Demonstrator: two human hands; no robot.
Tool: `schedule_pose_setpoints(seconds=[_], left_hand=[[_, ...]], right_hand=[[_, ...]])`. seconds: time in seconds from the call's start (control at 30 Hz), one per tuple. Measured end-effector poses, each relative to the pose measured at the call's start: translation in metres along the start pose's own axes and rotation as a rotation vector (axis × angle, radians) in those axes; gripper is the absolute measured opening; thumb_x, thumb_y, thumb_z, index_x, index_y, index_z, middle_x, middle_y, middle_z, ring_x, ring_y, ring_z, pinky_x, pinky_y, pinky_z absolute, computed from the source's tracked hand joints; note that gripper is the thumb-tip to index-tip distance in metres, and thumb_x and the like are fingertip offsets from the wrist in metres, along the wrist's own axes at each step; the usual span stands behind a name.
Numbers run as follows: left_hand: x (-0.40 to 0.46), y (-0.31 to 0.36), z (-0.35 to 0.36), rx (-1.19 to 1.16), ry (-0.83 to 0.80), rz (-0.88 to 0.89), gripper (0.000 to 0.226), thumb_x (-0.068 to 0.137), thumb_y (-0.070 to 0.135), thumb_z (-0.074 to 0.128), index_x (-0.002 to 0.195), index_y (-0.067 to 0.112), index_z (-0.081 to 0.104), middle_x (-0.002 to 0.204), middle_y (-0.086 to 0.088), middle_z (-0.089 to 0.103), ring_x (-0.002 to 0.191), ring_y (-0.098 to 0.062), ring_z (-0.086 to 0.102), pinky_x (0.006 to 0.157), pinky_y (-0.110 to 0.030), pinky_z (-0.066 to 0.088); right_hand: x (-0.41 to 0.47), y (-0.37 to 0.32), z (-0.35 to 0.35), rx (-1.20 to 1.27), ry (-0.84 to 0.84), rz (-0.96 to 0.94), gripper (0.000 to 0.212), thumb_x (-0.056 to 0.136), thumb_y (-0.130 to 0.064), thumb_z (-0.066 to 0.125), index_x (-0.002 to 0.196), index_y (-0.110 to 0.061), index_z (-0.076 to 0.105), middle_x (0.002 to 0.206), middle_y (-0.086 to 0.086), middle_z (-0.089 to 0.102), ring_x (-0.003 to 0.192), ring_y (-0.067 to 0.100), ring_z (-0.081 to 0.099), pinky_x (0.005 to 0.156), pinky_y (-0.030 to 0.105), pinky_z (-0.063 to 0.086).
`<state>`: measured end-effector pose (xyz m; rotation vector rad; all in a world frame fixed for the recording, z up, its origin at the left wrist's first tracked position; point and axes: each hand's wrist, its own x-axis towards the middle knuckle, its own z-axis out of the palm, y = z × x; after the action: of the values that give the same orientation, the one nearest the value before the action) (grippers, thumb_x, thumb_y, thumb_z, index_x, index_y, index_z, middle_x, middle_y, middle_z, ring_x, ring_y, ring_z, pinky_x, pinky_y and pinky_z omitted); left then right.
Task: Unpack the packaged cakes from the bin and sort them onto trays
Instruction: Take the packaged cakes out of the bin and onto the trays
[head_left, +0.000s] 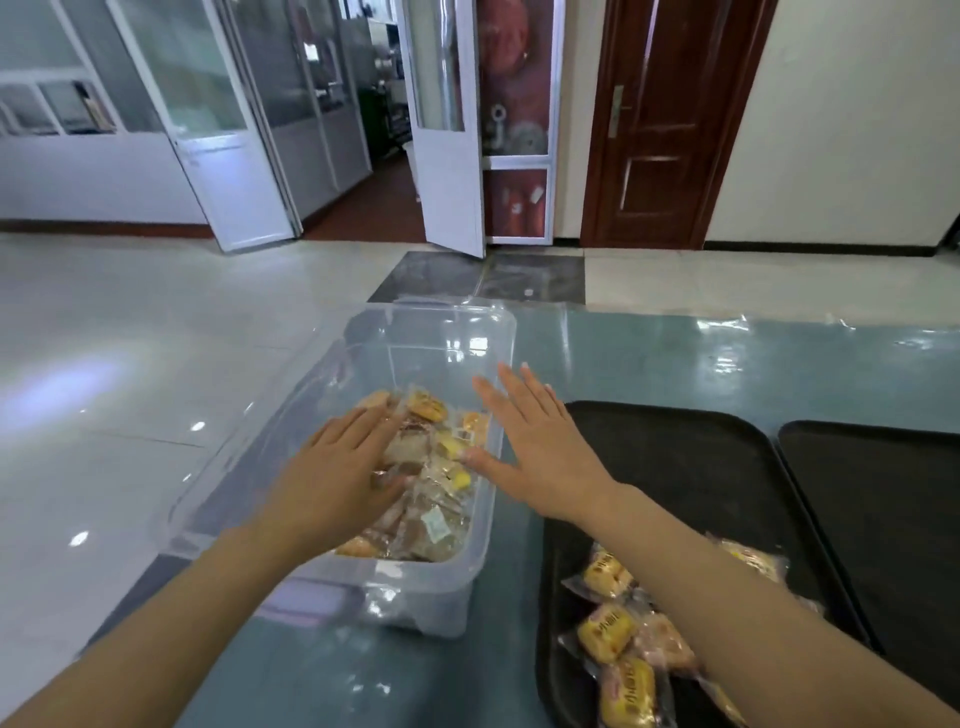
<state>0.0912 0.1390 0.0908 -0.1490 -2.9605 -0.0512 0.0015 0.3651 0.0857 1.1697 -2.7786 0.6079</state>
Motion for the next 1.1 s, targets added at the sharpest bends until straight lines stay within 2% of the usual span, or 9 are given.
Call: schedule_pose_setpoints(seconds=[0.1,0.2,0.3,0.4,0.67,0.8,0.87,1.0,1.1], left_hand=[[-0.018,-0.038,0.005,-0.007,-0.079,-0.079,0.080,0.082,0.064,0.028,0.140,0.013,0.046,0.142,-0.010,0.048,0.128,-0.030,0.048,0.102,-0.046,0.041],[-0.026,-0.064,0.014,-0.042,-0.167,-0.119,0.088,0.076,0.070,0.020,0.149,0.021,0.027,0.155,-0.004,0.026,0.141,-0.024,0.027,0.112,-0.038,0.025],[-0.024,-0.077,0.021,-0.118,-0.326,-0.118,0.074,0.092,0.055,0.046,0.151,0.028,0.010,0.159,0.003,0.010,0.144,-0.019,0.016,0.114,-0.033,0.019],[-0.010,-0.090,0.028,-0.084,-0.385,-0.087,0.083,0.089,0.047,0.058,0.151,0.026,0.007,0.160,-0.001,0.008,0.145,-0.021,0.012,0.115,-0.034,0.014],[0.031,-0.132,0.062,0.045,-0.602,-0.038,0.098,0.081,0.043,0.071,0.152,0.019,0.008,0.158,-0.010,0.010,0.143,-0.028,0.019,0.115,-0.038,0.023],[0.039,-0.138,0.083,-0.007,-0.681,-0.107,0.105,0.076,0.046,0.074,0.151,0.028,0.003,0.152,-0.009,0.027,0.128,-0.029,0.044,0.105,-0.039,0.039],[0.039,-0.139,0.092,-0.061,-0.726,-0.137,0.108,0.075,0.051,0.073,0.151,0.028,0.000,0.153,-0.006,0.028,0.126,-0.029,0.047,0.102,-0.038,0.040],[0.039,-0.140,0.098,-0.082,-0.809,-0.147,0.121,0.068,0.069,0.069,0.152,0.024,-0.006,0.159,-0.004,0.007,0.136,-0.030,0.036,0.109,-0.040,0.033],[0.036,-0.135,0.110,-0.027,-0.898,-0.123,0.126,0.068,0.068,0.069,0.150,0.025,-0.017,0.158,-0.005,-0.016,0.141,-0.036,0.022,0.115,-0.047,0.023]], right_hand=[[0.023,-0.024,0.021,0.065,-0.063,-0.010,0.077,0.094,-0.060,0.040,0.151,-0.034,-0.005,0.160,-0.001,-0.014,0.145,0.018,-0.019,0.116,0.035,-0.008],[0.042,-0.040,0.042,0.094,-0.109,0.004,0.077,0.094,-0.058,0.042,0.152,-0.034,-0.003,0.160,-0.001,-0.014,0.146,0.019,-0.017,0.119,0.038,-0.002],[0.057,-0.047,0.061,0.073,-0.141,0.053,0.077,0.093,-0.060,0.041,0.153,-0.034,-0.001,0.161,-0.001,-0.011,0.147,0.022,-0.012,0.119,0.044,0.004],[0.066,-0.048,0.070,0.006,-0.176,0.099,0.078,0.093,-0.062,0.041,0.152,-0.034,-0.002,0.161,0.001,-0.008,0.147,0.026,-0.008,0.119,0.048,0.007],[0.067,-0.046,0.074,-0.068,-0.172,0.148,0.082,0.090,-0.067,0.038,0.151,-0.036,-0.007,0.161,0.001,-0.007,0.148,0.024,-0.005,0.119,0.043,0.009],[0.068,-0.046,0.074,-0.069,-0.179,0.178,0.083,0.089,-0.070,0.037,0.151,-0.037,-0.008,0.161,0.001,-0.007,0.148,0.023,-0.006,0.119,0.043,0.009],[0.069,-0.046,0.074,-0.087,-0.192,0.180,0.085,0.088,-0.071,0.036,0.151,-0.035,-0.008,0.161,0.001,-0.008,0.148,0.023,-0.006,0.119,0.042,0.010],[0.070,-0.047,0.075,-0.136,-0.223,0.170,0.086,0.087,-0.072,0.035,0.152,-0.033,-0.006,0.161,-0.001,-0.008,0.148,0.022,-0.007,0.119,0.044,0.012],[0.072,-0.049,0.076,-0.204,-0.248,0.156,0.086,0.087,-0.073,0.033,0.152,-0.033,-0.006,0.161,-0.001,-0.008,0.148,0.022,-0.006,0.117,0.046,0.013]])
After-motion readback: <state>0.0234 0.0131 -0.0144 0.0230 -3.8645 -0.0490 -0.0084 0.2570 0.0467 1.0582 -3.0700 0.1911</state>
